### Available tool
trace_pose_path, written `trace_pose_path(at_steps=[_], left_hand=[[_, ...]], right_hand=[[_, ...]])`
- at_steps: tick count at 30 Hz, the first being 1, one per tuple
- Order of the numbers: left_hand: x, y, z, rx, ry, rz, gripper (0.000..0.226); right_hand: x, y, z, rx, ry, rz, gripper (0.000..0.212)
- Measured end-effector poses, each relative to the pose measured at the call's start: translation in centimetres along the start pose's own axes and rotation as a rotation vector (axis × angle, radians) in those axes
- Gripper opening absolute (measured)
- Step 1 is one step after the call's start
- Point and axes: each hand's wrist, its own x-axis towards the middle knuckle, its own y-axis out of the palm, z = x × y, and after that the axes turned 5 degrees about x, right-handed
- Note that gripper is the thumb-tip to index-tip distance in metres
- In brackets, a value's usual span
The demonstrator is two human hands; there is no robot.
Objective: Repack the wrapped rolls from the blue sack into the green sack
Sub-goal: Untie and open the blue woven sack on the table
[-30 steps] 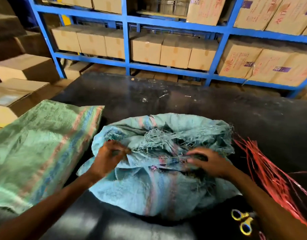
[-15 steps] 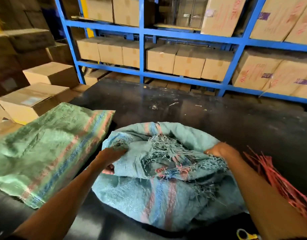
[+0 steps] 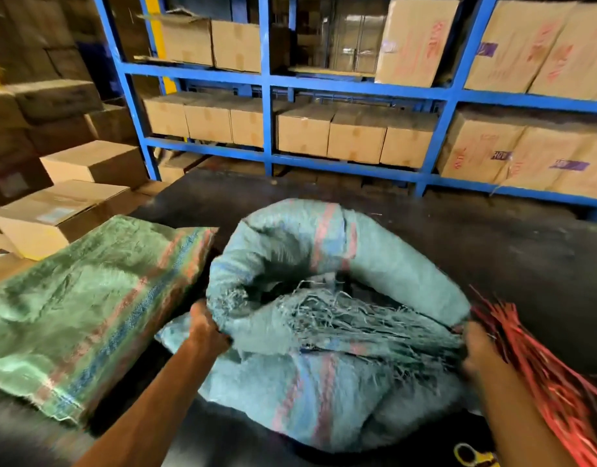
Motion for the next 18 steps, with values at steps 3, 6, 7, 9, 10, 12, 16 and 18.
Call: trace_pose_path(at_steps=[3, 6, 7, 9, 10, 12, 16, 18], left_hand=[[0.0, -2.9, 1.6, 0.256, -0.030, -0.161, 0.047], [0.9, -4.8, 0.7, 0.686, 0.178, -0.264, 0.032], [1.3, -5.1, -0.3, 0.760, 0.251, -0.273, 0.024], [2.4, -5.0, -2.6, 0.752, 0.210, -0.306, 0.017], [3.2, -4.3, -3.9, 0.755, 0.247, -0.334, 0.024], [4.0, -2.2, -5.3, 0.820, 0.379, -0.329, 0.033], [5.4, 0.1, -2.7, 1.052, 0.128, -0.231, 0.041], [6.5, 0.0, -1.5, 1.133, 0.094, -0.281, 0.040]], right_hand=[[1.3, -1.3, -1.2, -0.411, -0.041, -0.082, 0.017], [1.2, -0.9, 0.3, -1.008, -0.327, -0.238, 0.053], [0.8, -0.4, 1.0, -1.108, -0.426, -0.249, 0.059], [-0.3, 0.9, 2.3, -1.101, -0.494, -0.154, 0.052], [-0.4, 1.6, 2.7, -1.080, -0.502, -0.091, 0.044], [-0.1, 3.0, 3.2, -1.040, -0.438, -0.071, 0.041], [-0.1, 6.0, 2.1, -1.035, -0.334, -0.147, 0.081], [0.2, 6.9, 0.5, -1.079, -0.386, -0.151, 0.057]])
